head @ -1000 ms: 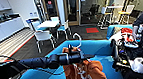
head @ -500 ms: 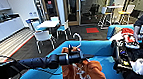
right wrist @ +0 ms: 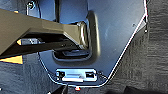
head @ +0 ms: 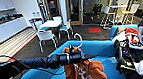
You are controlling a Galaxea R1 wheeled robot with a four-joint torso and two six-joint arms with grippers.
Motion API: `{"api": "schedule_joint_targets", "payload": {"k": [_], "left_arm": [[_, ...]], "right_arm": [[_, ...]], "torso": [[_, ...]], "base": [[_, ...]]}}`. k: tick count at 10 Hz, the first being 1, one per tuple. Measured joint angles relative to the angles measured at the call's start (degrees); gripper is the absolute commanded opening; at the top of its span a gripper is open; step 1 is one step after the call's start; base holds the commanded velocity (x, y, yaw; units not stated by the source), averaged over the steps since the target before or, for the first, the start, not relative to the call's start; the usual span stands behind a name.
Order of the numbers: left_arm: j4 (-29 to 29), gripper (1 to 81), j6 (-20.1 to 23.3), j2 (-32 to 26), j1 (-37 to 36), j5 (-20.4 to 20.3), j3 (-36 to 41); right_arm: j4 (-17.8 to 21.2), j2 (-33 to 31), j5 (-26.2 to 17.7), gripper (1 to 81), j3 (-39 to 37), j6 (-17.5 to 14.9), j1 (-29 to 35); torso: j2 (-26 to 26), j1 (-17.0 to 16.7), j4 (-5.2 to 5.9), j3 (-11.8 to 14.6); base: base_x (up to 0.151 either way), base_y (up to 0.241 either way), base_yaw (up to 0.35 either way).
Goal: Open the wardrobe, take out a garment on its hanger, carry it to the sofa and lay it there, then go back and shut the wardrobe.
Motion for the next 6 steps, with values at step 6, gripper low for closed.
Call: {"api": "schedule_joint_targets", "payload": {"k": [6], "left_arm": [[0.0,1.0,-0.2,6.5,-1.8,0.1,-9.8]], "right_arm": [[0.0,0.1,-0.1,81.1,0.0,0.0,0.9]], "torso": [[0.0,0.0,0.53,0.0]], "base": [[0.0,0.0,0.0]]}}
